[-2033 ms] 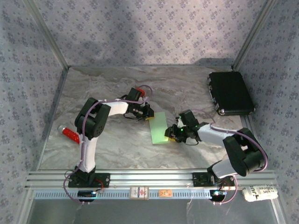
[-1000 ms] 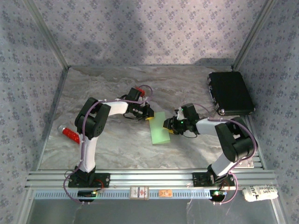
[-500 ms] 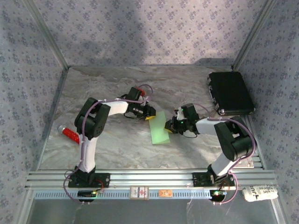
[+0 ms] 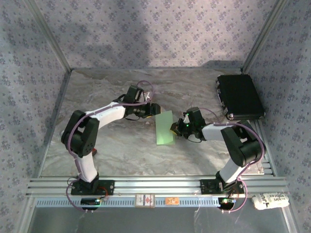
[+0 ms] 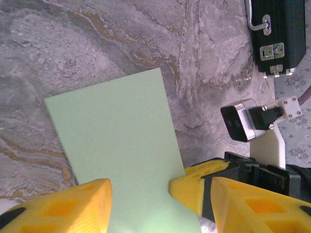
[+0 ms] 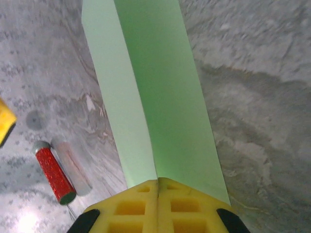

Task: Fold a paper plane with a square sheet of paper (pick it up from the middle)
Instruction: Fold the triangle a second time at the center of the table.

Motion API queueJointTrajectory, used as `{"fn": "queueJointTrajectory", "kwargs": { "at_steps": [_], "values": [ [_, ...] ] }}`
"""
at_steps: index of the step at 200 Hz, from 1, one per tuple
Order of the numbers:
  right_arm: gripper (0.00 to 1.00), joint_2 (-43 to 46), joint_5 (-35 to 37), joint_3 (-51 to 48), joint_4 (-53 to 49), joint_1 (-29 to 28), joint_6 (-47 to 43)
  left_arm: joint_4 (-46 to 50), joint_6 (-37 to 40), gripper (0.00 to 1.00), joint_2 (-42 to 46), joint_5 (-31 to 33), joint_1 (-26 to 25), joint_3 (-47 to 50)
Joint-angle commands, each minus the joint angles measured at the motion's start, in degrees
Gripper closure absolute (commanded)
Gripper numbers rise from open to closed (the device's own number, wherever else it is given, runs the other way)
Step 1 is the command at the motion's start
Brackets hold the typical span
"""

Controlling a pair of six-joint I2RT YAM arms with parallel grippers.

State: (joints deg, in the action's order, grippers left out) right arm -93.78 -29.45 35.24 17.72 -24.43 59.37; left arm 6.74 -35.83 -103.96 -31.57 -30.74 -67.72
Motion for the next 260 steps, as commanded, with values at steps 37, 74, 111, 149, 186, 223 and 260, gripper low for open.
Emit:
{"fn": "queueJointTrajectory", "kwargs": {
  "at_steps": [37, 74, 111, 149, 186, 223, 260],
  "values": [
    [0.91, 3.3, 4.1, -3.0, 2.8, -0.1, 6.0, -5.0, -0.5, 0.44, 4.1, 0.4, 0.9, 7.0],
    [0.81, 2.9, -3.0, 0.3, -1.8, 1.5, -1.9, -17.0, 0.6, 0.44, 10.4, 2.0, -2.2, 16.1],
    [0.78, 1.6, -7.6, 3.3, -4.7, 2.5, -6.7, -25.4, 5.8, 0.44, 16.7, 7.2, -7.8, 25.0],
    [0.79, 0.4, -8.6, 4.7, -6.8, 3.5, -8.0, -15.4, 14.6, 0.36, 19.4, 18.7, -18.1, 24.6],
    [0.79, 0.4, -8.7, 4.9, -7.0, 3.7, -8.1, -8.0, 22.9, 0.31, 17.5, 32.5, -27.9, 21.6],
    [0.79, 0.9, -8.3, 4.8, -7.3, 3.6, -7.8, -6.5, 29.1, 0.24, 15.7, 41.7, -32.7, 19.8],
    [0.79, 0.8, -7.9, 5.0, -7.3, 3.5, -7.6, -4.5, 35.4, 0.23, 10.5, 45.7, -34.8, 15.9]
  ]
}}
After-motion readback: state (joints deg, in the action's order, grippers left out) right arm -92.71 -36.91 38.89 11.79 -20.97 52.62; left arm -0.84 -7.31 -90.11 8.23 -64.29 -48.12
